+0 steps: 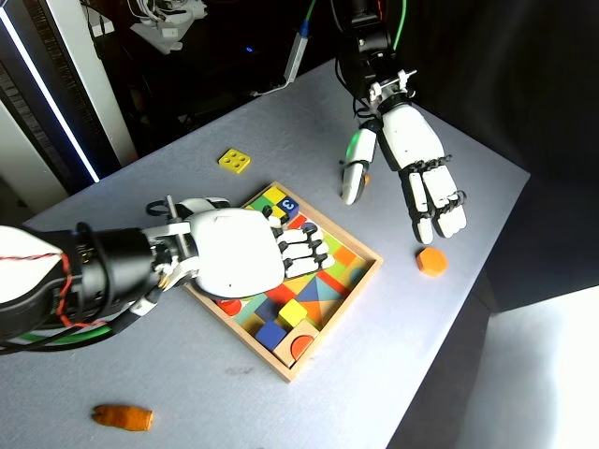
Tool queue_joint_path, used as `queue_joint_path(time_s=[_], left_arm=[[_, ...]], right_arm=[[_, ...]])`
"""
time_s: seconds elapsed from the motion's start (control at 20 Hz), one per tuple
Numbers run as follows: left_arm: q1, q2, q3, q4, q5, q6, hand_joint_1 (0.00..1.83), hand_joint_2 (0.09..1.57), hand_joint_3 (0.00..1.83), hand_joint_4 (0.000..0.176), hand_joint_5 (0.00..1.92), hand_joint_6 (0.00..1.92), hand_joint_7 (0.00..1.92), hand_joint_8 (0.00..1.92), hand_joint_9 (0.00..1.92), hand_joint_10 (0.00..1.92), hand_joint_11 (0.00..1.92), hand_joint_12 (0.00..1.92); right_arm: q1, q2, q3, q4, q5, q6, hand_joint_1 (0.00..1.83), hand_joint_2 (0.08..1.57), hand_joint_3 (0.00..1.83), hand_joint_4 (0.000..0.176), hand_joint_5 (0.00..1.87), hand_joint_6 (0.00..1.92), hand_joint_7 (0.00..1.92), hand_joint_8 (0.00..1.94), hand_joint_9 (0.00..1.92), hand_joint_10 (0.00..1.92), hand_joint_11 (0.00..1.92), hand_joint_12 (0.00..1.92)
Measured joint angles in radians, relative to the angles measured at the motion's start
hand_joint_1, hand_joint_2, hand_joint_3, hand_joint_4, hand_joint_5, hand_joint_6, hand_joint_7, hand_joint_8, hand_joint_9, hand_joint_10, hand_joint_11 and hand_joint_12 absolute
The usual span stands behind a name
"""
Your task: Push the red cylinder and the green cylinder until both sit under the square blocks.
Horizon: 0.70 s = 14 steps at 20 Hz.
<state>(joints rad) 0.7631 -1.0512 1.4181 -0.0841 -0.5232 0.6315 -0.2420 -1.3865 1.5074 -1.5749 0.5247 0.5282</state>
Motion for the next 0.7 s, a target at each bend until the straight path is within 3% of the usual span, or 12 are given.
queue_joint_path(time_s=[0.1,0.2,0.25,0.3,0.35,0.4,0.45,0.5,0.55,0.6,0.65,0.7], left_arm=[[0.000,-0.003,0.007,-0.005,0.006,0.000,0.43,1.21,0.00,0.174,0.07,0.00,0.00,0.00,0.00,0.00,0.00,0.00],[0.000,-0.007,0.010,-0.002,0.017,0.000,0.55,1.18,0.00,0.153,0.09,0.01,0.00,0.00,0.00,0.00,0.00,0.00],[0.000,-0.011,0.013,-0.002,0.019,-0.001,0.56,1.17,0.00,0.160,0.09,0.00,0.00,0.00,0.00,0.00,0.00,0.00],[0.000,-0.013,0.015,-0.002,0.021,0.000,0.51,1.20,0.00,0.126,0.02,0.01,0.00,0.00,0.00,0.00,0.00,0.66],[0.000,-0.012,0.015,-0.002,0.021,0.000,0.36,1.22,0.00,0.122,0.00,0.00,0.02,0.00,0.26,0.07,0.21,1.08],[0.000,-0.012,0.016,-0.003,0.021,0.000,0.36,1.19,0.00,0.148,0.02,0.00,0.09,0.01,0.39,0.06,0.28,1.12],[0.000,-0.012,0.018,-0.002,0.022,0.000,0.17,1.16,0.00,0.019,0.34,0.03,0.34,0.03,0.50,0.05,0.31,0.94],[0.000,-0.013,0.019,-0.003,0.022,0.000,0.34,1.21,0.00,0.013,0.24,0.01,0.09,0.01,0.24,0.01,0.06,1.10],[-0.001,-0.013,0.019,-0.002,0.023,0.000,0.48,1.16,0.00,0.105,0.10,0.00,0.02,0.00,0.08,0.00,0.01,1.03],[-0.001,-0.015,0.019,-0.001,0.024,0.002,0.33,1.24,0.01,0.142,0.02,0.00,0.00,0.00,0.06,0.00,0.00,1.08],[-0.001,-0.017,0.020,-0.003,0.023,0.003,0.18,1.29,0.01,0.169,0.06,0.01,0.13,0.01,0.33,0.06,0.18,1.04],[-0.001,-0.017,0.020,0.000,0.021,0.004,0.30,1.35,0.01,0.175,0.13,0.01,0.34,0.02,0.58,0.07,0.37,1.01]], right_arm=[[0.000,-0.010,0.011,0.004,-0.009,-0.010,0.29,1.13,0.00,0.175,0.54,0.01,0.00,0.00,0.00,0.00,0.00,0.00],[0.000,-0.023,0.029,0.008,-0.023,-0.018,0.29,1.13,0.00,0.176,0.53,0.00,0.00,0.00,0.00,0.00,0.00,0.00],[0.000,-0.029,0.033,0.010,-0.031,-0.019,0.28,1.13,0.00,0.176,0.52,0.00,0.00,0.00,0.00,0.00,0.00,0.00],[0.000,-0.033,0.038,0.013,-0.033,-0.019,0.28,1.13,0.00,0.176,0.51,0.00,0.00,0.00,0.00,0.00,0.00,0.00],[0.000,-0.035,0.038,0.013,-0.033,-0.020,0.28,1.13,0.00,0.176,0.50,0.00,0.00,0.00,0.00,0.00,0.00,0.00],[0.000,-0.037,0.039,0.013,-0.033,-0.020,0.29,1.13,0.00,0.176,0.49,0.00,0.00,0.00,0.00,0.00,0.00,0.00],[0.000,-0.039,0.040,0.013,-0.035,-0.021,0.28,1.13,0.00,0.176,0.49,0.00,0.00,0.00,0.00,0.00,0.00,0.00],[0.000,-0.040,0.041,0.015,-0.037,-0.021,0.29,1.12,0.00,0.176,0.50,0.01,0.00,0.00,0.00,0.00,0.00,0.00],[0.000,-0.040,0.041,0.015,-0.037,-0.023,0.30,1.12,0.00,0.176,0.50,0.01,0.00,0.00,0.00,0.00,0.00,0.00],[0.000,-0.041,0.041,0.015,-0.040,-0.030,0.26,1.13,0.00,0.176,0.48,0.00,0.00,0.00,0.00,0.00,0.00,0.00],[0.000,-0.043,0.041,0.015,-0.045,-0.034,0.28,1.12,0.00,0.176,0.50,0.01,0.00,0.00,0.00,0.00,0.00,0.00],[0.000,-0.045,0.041,0.016,-0.048,-0.036,0.29,1.12,0.00,0.176,0.50,0.01,0.00,0.00,0.00,0.00,0.00,0.00]])
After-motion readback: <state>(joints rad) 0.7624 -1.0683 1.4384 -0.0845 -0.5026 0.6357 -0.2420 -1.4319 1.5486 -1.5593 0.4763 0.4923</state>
